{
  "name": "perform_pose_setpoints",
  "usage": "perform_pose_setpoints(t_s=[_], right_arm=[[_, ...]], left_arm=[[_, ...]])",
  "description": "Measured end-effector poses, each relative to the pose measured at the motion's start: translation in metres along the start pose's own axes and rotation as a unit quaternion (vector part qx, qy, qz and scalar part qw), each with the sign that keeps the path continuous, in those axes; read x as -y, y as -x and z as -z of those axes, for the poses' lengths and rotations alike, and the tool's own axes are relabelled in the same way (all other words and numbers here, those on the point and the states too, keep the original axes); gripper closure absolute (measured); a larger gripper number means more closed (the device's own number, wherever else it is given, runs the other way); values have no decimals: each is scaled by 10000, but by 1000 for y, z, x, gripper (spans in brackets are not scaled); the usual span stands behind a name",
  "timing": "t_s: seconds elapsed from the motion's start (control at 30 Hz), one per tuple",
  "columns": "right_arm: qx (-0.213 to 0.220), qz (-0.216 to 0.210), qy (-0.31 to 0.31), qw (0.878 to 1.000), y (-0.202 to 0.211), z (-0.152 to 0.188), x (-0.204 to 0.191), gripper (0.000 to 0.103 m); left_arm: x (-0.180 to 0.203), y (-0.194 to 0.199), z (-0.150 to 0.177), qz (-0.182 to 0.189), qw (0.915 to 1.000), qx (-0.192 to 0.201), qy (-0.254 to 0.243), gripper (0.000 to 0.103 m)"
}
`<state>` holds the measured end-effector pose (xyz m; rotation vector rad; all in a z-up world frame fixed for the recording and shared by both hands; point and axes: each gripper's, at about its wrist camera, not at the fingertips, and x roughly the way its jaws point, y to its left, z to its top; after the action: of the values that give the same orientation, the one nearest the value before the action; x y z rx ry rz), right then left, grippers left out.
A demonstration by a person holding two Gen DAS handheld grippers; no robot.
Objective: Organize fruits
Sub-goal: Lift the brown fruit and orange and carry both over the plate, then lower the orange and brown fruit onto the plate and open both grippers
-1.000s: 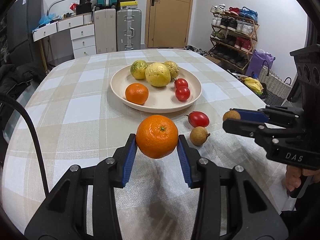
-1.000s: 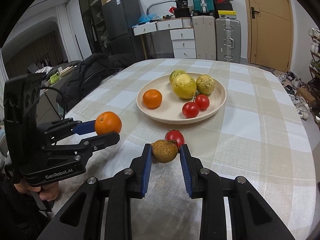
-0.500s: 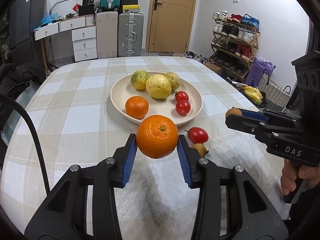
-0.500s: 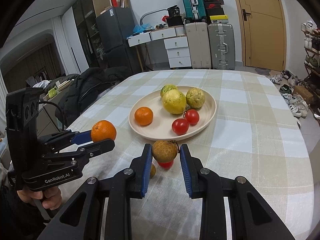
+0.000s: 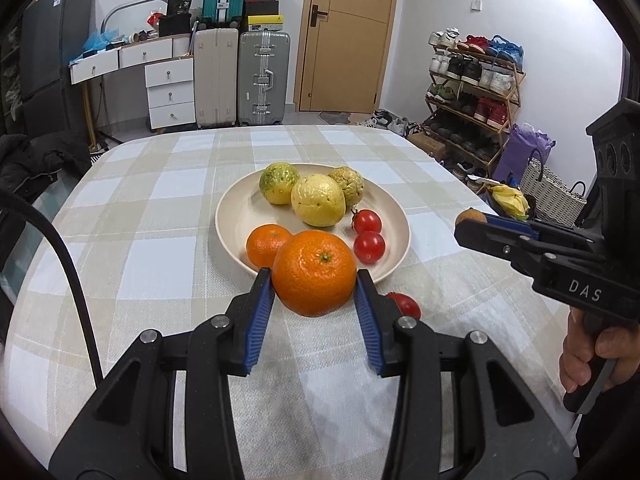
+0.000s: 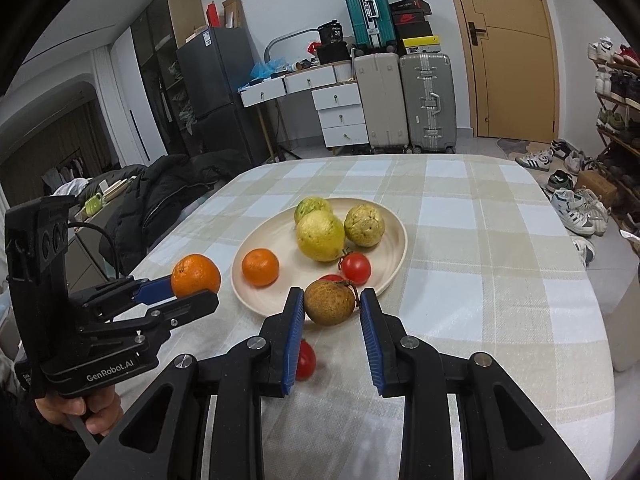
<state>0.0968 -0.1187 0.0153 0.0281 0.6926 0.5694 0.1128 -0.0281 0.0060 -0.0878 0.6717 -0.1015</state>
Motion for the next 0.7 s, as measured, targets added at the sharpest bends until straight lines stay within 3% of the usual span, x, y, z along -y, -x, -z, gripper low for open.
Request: perform_pose_setpoints(t_s=[0.7], right_arm=[[-104,149,-376,9991,-40,-14,16,74]], left_arm=[[-4,-49,-18,-149,9998,-54,142,65]])
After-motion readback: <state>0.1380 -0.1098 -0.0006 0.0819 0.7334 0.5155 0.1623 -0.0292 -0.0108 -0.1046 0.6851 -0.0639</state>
